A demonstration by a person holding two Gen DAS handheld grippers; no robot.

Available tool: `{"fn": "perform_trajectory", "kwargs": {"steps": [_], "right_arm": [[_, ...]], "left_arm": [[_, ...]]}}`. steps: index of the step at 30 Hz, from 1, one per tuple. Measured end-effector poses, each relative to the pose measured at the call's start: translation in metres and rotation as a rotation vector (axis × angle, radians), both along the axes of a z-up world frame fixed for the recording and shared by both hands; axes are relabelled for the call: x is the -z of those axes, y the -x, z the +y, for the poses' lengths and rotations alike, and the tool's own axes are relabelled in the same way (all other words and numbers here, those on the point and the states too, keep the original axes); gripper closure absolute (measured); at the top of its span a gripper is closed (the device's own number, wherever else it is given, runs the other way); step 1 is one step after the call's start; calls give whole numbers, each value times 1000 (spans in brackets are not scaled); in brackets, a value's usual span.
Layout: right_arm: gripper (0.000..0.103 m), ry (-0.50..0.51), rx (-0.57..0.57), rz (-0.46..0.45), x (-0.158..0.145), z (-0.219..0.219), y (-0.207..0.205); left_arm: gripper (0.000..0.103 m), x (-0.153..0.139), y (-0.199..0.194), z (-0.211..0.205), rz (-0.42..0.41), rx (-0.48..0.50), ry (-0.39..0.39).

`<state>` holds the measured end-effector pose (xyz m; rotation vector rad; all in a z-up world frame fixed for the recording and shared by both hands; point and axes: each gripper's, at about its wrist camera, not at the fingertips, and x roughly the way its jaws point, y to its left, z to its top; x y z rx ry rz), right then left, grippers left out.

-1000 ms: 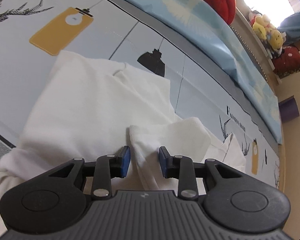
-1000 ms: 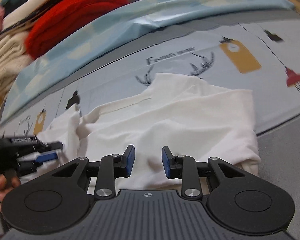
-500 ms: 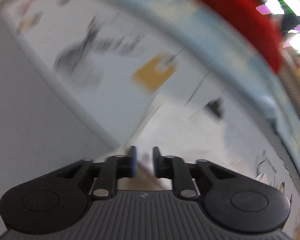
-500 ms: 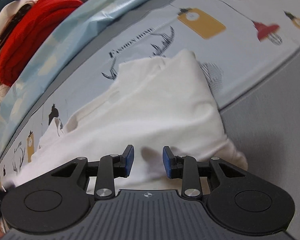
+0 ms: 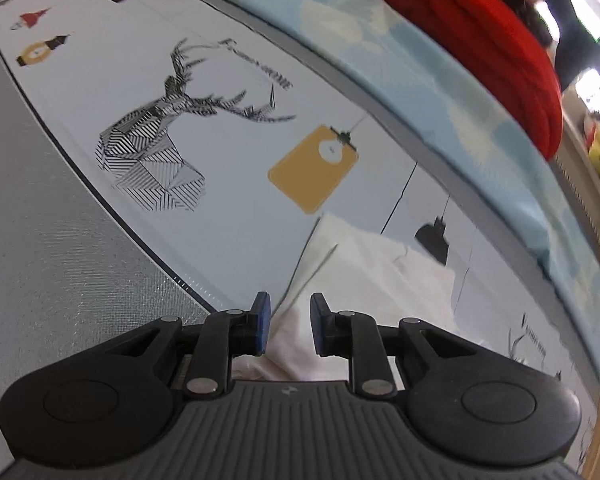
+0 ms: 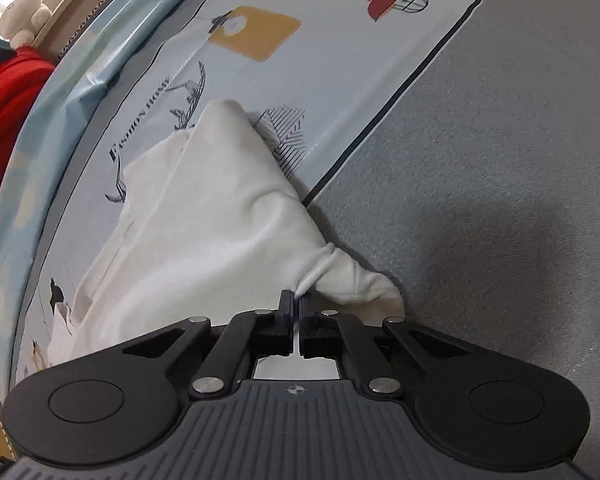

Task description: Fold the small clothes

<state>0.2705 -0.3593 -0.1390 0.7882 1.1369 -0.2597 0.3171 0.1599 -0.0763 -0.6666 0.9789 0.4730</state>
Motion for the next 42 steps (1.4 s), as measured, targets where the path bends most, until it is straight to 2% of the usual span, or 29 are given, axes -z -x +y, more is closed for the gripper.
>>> {"fn": "perform_trajectory", "kwargs": {"steps": [4,6,8,11,12,14,16,18,20,22,24,26,29,34,36,38,39,41,42], "right_arm": [[102,83,12,-47,-18,1,1],[102,101,14,-52,-21,1,-2],[101,97,20,-44,-19,-2,-2],[101,103,18,-39,-21,-2,-2],[101,109,6,-37,-21,-1,-3],[100,114,-31,-7,-17,2,-7],[99,106,-44,53,-7,-1,-9],[99,107,-61,103,0,-3,-7],[99,120,-62,114,-2,-5,-4],[99,114,-63,76,-14,-6,1],[99,108,-100,-4,-37,-3,8],[99,123,-168,-110,-66,3,19],[97,181,-286,-290,-119,12,54],[74,254,-462,-476,-177,12,132],[68,289,-520,-518,-184,7,172],[66,302,-550,-521,-177,-1,204],[66,303,-539,-509,-168,-7,219],[66,308,-481,-471,-139,-17,247],[68,299,-453,-452,-122,-22,258]], "left_arm": [[80,27,-6,0,110,81,40],[80,38,-2,3,167,68,55],[83,33,1,5,175,56,26],[83,18,1,1,121,89,-37],[83,21,-2,0,132,109,-30],[83,38,-2,4,203,113,40],[82,41,3,7,231,100,40],[83,27,6,6,196,106,19],[83,5,11,2,115,135,22],[82,-16,18,-6,32,204,0],[81,-38,33,-20,-34,292,-81],[81,-56,54,-32,-69,372,-157],[81,-81,90,-41,-115,475,-186],[79,-108,178,-47,-212,624,-268],[79,-102,216,-49,-229,637,-275],[79,-83,249,-48,-235,617,-254],[79,-71,259,-46,-222,609,-237],[80,-47,273,-43,-136,579,-175],[80,-43,279,-40,-142,571,-146]]}}
